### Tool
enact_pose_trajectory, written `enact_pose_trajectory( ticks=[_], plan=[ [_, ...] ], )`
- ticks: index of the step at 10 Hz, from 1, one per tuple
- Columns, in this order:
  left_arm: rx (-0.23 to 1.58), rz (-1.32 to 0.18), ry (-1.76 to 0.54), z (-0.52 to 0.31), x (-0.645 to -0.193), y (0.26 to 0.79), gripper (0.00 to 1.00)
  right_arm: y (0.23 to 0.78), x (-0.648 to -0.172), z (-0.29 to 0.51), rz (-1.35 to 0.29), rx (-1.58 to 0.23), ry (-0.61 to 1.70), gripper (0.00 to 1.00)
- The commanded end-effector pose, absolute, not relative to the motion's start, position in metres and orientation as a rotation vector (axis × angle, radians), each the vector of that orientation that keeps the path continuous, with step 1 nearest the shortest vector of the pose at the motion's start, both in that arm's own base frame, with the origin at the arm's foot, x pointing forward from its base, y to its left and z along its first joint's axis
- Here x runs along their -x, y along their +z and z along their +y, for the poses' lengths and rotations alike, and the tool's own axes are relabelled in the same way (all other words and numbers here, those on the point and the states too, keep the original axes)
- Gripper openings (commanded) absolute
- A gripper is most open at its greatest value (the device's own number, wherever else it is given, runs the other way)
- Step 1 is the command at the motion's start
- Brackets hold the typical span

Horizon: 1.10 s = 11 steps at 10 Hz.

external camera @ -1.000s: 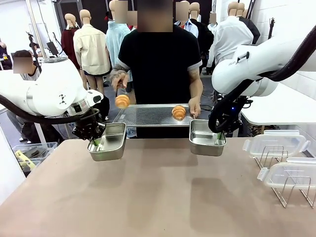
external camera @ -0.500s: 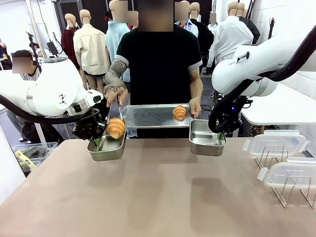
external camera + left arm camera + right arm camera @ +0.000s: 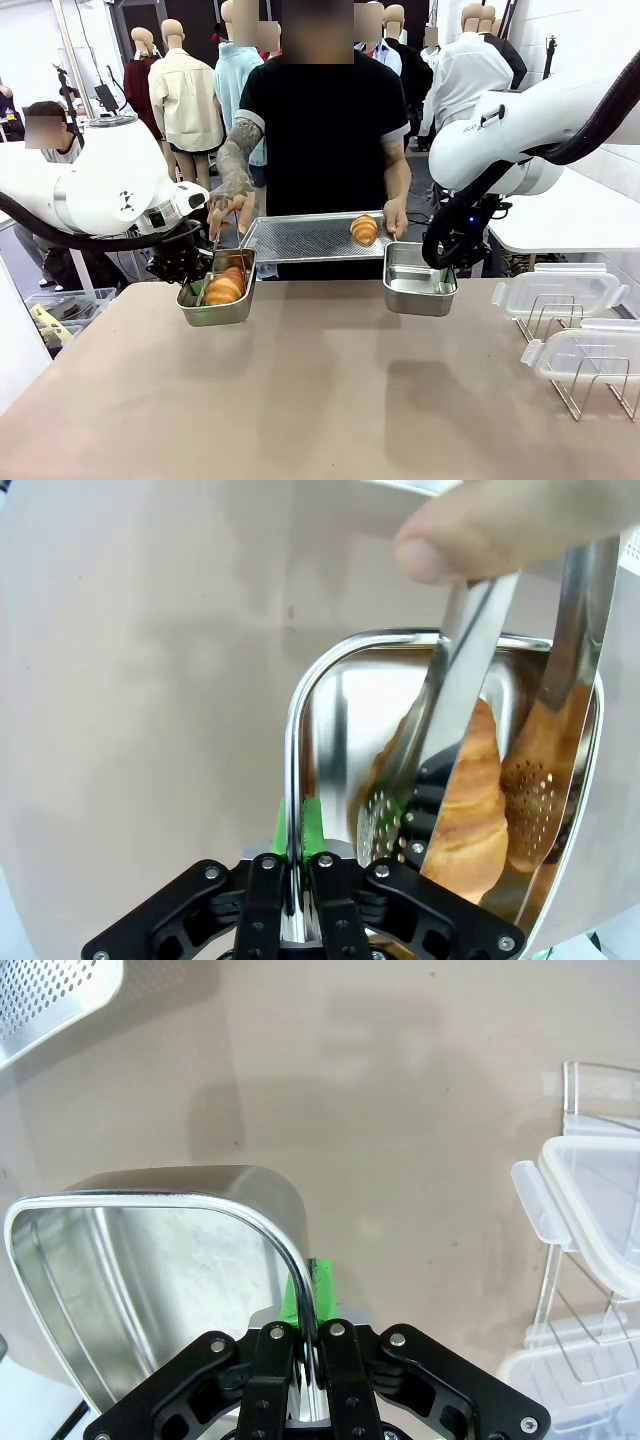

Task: Place the bread in airtight containers.
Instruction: Once an object is inside an Airtight Container , place the container in the center of the table.

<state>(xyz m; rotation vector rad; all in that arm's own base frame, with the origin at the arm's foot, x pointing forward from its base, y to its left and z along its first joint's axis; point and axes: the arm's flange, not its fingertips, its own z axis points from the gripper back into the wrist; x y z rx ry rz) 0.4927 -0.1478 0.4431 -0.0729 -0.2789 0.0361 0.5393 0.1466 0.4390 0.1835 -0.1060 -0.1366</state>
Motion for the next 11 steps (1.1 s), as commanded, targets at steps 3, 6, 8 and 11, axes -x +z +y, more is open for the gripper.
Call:
enact_pose_trajectory(
  ticks=[3,6,8,11],
  plan=[
    [0.061,-0.287,0.025,-0.1469,-0.4927,0.4454,0.00,0.4417,-0.5379,0.1458,-0.112,-0.186,-0.124,0.00],
    [0.061,-0.287,0.025,-0.1469,-0.4927,0.4454,0.00,0.4417,-0.5379,0.1458,-0.112,-0.186,-0.124,0.00],
    [0.061,-0.287,0.025,-0.1469,-0.4927,0.4454,0.00,0.4417,-0.5379,0.1458,-0.112,-0.186,-0.124,0.00],
    [0.061,-0.287,0.025,-0.1469,-0.4927,0.4454,0.00,0.4417,-0.5379,0.1458,-0.112,-0.186,-0.124,0.00]
  ],
)
